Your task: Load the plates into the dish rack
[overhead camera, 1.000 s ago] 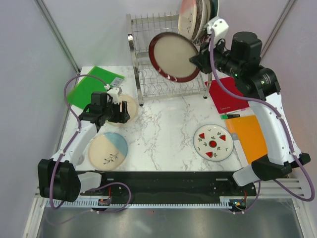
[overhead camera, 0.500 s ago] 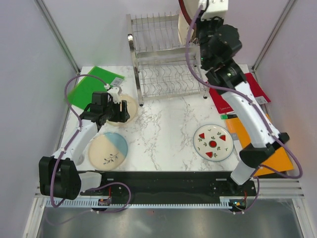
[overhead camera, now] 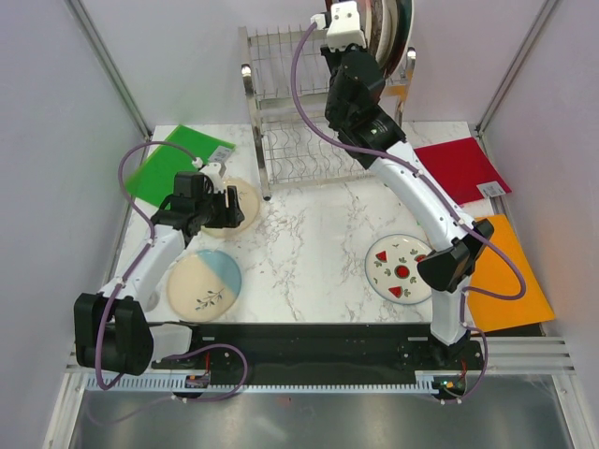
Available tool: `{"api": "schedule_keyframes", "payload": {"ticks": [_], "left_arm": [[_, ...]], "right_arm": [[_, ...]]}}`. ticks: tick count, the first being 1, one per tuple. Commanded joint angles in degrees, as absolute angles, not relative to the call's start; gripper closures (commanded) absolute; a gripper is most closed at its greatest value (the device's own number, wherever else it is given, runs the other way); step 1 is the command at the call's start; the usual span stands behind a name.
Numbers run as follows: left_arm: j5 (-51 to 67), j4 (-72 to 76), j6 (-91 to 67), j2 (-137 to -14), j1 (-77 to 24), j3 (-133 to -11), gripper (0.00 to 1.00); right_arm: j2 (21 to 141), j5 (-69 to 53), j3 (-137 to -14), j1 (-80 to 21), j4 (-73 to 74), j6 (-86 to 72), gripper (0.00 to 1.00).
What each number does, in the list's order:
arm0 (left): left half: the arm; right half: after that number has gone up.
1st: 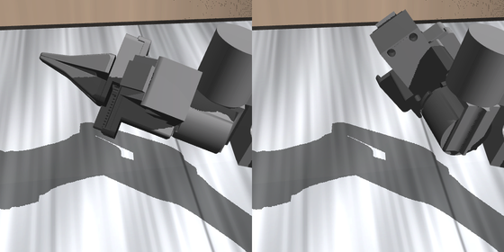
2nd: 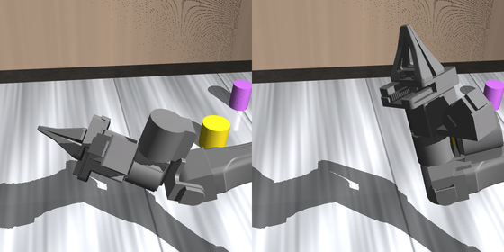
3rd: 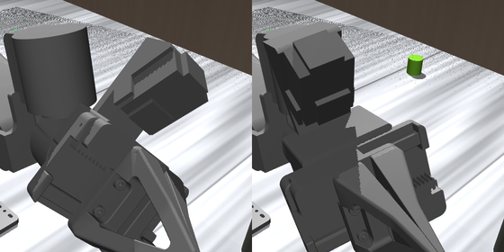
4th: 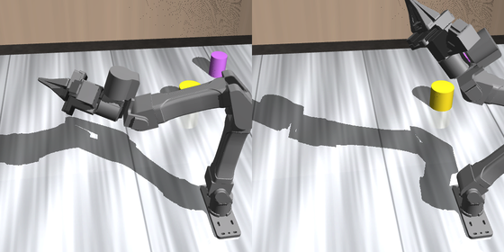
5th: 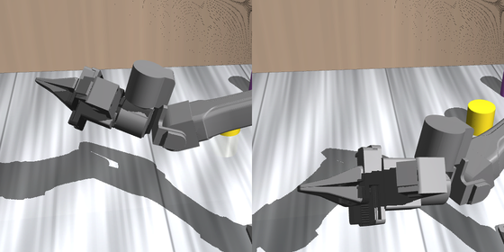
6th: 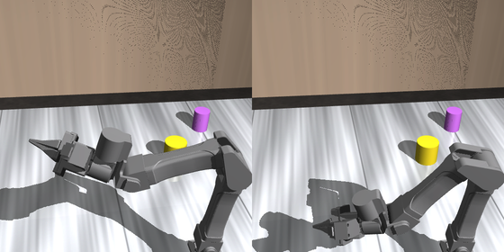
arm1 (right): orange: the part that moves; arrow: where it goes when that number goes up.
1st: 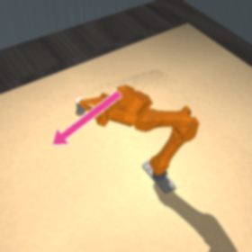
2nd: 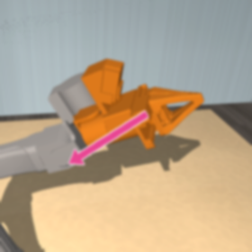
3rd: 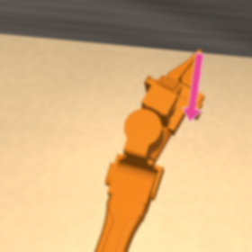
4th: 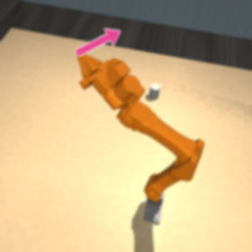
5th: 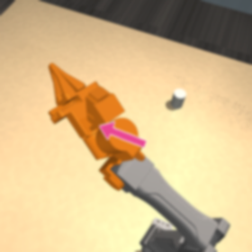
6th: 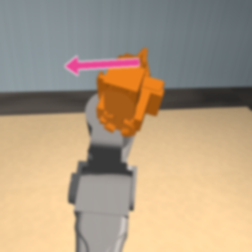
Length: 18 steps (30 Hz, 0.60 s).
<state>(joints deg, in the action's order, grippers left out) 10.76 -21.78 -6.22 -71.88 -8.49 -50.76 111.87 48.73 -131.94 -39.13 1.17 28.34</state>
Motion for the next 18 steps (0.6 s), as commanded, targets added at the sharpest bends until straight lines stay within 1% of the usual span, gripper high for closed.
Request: {"api": "schedule_keyframes", "payload": {"ticks": [1,9,18], "left_arm": [[8.1,-18.5,-9.8,-72.2,-8.5,-53.9,0.3],[7.4,-17.1,-11.3,-70.9,-8.5,-53.0,0.3],[6.3,-14.9,-12.0,-71.4,-8.5,-50.5,0.3]], "right_arm": [[108.6,50.3,-136.5,-39.1,-7.5,27.0,1.0],[111.9,50.1,-139.4,-39.1,-1.9,24.2,1.0],[115.3,51.2,-140.0,-39.0,-1.1,23.0,1.0]]}}
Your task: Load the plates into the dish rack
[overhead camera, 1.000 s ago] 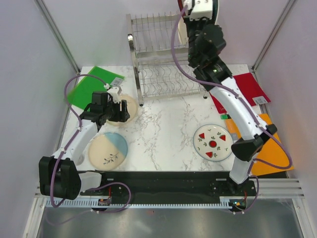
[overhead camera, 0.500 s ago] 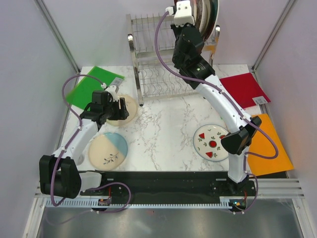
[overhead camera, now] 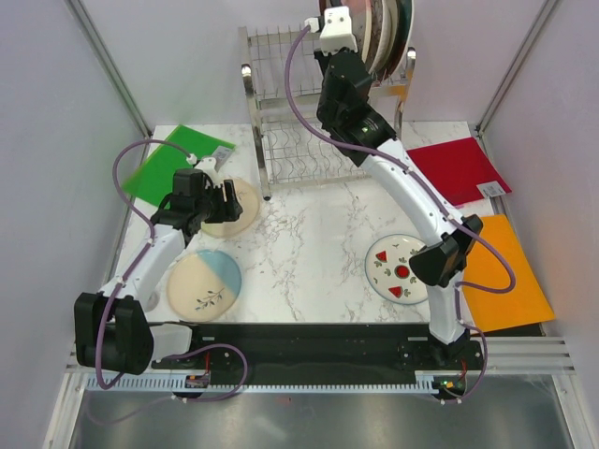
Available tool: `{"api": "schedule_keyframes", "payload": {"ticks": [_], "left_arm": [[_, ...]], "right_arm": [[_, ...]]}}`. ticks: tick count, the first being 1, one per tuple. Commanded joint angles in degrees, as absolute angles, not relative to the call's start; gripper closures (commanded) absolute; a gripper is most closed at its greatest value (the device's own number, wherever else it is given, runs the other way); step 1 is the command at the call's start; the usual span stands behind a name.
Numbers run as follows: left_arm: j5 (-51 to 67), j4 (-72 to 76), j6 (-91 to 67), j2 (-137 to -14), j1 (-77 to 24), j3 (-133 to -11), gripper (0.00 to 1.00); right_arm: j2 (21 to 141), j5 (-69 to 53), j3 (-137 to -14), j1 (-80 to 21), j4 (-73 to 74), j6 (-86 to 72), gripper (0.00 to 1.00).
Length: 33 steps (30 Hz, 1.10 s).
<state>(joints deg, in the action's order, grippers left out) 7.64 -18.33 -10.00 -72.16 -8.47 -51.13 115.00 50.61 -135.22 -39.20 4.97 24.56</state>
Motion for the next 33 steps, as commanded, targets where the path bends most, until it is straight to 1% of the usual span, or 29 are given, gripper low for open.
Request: {"api": "schedule_keyframes", "payload": {"ticks": [1,13,28,30,31,33], "left_arm": [[6.3,-14.8,-12.2,-71.6,-8.5,-50.4,0.3],[5.9,-14.2,-12.9,-73.7,-8.5,-50.3,0.3],[7.2,-13.9,-13.5,-75.1,-8.5,-50.5,0.3],[7.4,-13.9,-13.5,-75.2,-8.5,-50.6,0.3],[7.5,-13.9,-13.5,-75.1,-8.5,-50.6,0.3],[7.3,-14.1,-13.4,-75.2,-8.5,-50.7,0.3]], "right_arm": [[115.7,51.2,-140.4,-39.1,-1.1,22.9,1.0],[121.3,55.5,-143.5,-37.7,-4.5,22.2,1.0],[125.4,53.1,-144.3,-33.8,-3.0,19.1,1.0],[126.0,52.8,-144.7,-33.8,-3.2,19.1,0.95],[126.0,52.8,-144.7,-33.7,-3.4,19.2,0.87],[126.2,52.8,-144.7,-33.7,-4.9,19.9,0.78]]}}
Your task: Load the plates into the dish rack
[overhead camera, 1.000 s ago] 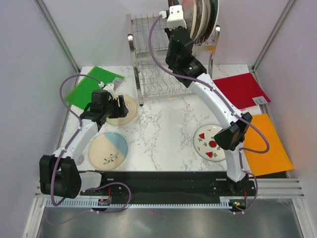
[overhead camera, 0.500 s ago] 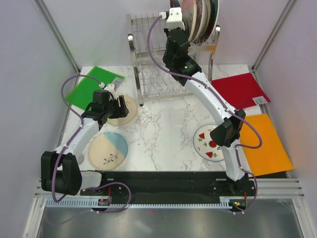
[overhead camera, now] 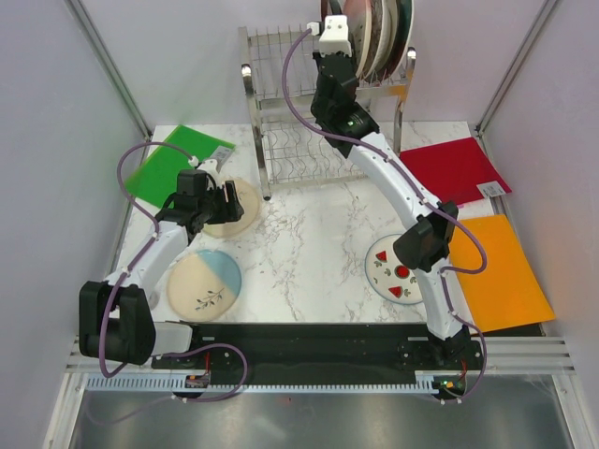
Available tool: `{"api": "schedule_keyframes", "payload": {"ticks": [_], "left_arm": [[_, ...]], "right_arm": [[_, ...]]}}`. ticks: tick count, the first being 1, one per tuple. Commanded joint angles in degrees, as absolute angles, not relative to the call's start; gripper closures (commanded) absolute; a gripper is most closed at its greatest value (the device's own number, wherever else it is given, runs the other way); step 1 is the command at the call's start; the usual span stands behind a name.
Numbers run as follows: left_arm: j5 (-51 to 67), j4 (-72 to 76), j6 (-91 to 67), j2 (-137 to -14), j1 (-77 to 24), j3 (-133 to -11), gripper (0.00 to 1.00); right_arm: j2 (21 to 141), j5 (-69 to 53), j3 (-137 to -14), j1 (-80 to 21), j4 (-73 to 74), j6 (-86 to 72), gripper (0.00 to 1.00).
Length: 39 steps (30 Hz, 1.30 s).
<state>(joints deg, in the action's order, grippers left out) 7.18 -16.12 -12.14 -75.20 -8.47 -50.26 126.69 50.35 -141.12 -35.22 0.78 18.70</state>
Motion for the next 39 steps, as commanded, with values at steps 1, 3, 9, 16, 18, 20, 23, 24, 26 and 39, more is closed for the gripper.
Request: {"api": "schedule_keyframes", "payload": {"ticks": [1,3,9,16,18,20,23,24,26,39], "left_arm": [[7.3,-14.0,-13.4,-75.1,-8.5,-50.8,0.3],[7.3,-14.1,-13.4,-75.1,-8.5,-51.2,0.3],[7.5,-14.5,-13.4,-75.0,-8.5,-51.5,0.31],[7.9,-14.8,-12.9,-74.0,-8.5,-51.1,0.31],[8.3,-14.9,-12.9,-74.1,-8.5,-51.0,0.31],[8.5,-15.0,-12.9,-74.0,-8.5,-51.1,0.31],[8.9,-15.1,-12.9,-74.0,-8.5,-51.2,0.31],[8.9,-15.3,-13.0,-73.9,-8.5,-51.3,0.31],[8.9,-15.4,-12.9,-74.0,-8.5,-51.5,0.31],[9.4,-15.5,-12.9,-74.7,-8.5,-51.9,0.31]], "right_arm": [[126.2,53.3,-144.7,-33.6,-5.7,20.1,0.73],[126.4,53.7,-144.6,-33.7,-8.2,20.7,0.73],[126.5,54.9,-144.1,-33.6,-11.4,22.8,1.0],[126.6,54.9,-144.1,-33.6,-12.2,23.1,0.88],[126.9,53.1,-144.3,-33.6,-14.4,24.4,0.78],[127.4,51.9,-145.4,-33.4,-15.0,24.8,0.73],[128.1,52.0,-146.2,-33.3,-14.8,24.7,0.72],[128.1,52.5,-146.0,-33.2,-14.6,24.1,0.71],[127.9,52.3,-145.5,-32.9,-13.0,22.9,0.69],[124.8,46.8,-142.0,-32.3,-9.3,17.6,0.59]]}}
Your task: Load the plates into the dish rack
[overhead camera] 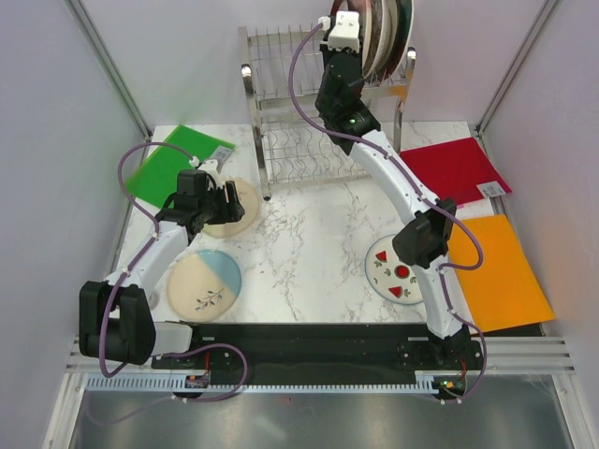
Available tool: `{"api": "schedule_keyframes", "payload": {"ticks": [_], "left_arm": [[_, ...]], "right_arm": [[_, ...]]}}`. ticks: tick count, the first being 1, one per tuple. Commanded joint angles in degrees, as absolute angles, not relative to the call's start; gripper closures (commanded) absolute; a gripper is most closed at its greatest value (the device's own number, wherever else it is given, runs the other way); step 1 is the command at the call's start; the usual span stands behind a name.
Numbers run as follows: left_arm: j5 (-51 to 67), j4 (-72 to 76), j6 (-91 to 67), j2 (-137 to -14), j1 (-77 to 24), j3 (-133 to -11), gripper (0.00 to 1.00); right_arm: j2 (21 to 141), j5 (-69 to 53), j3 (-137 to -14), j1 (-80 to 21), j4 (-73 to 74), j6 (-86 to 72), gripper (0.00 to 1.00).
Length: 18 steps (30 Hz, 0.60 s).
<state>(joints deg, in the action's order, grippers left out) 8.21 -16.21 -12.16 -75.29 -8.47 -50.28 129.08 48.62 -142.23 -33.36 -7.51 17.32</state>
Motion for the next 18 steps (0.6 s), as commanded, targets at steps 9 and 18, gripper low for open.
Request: {"api": "schedule_keyframes", "payload": {"ticks": [9,18], "left_arm": [[5.6,-15.5,-11.9,-74.8,-8.5,-52.6,0.3],[0.4,-17.2,-9.0,-72.8,-8.4,-53.8,0.28]], "right_arm": [[118.2,46.7,-132.6,-37.7,-28.7,39.0,0.55],[111.4,52.1,-128.2,-38.9,-25.8,40.3,0.54]]}}
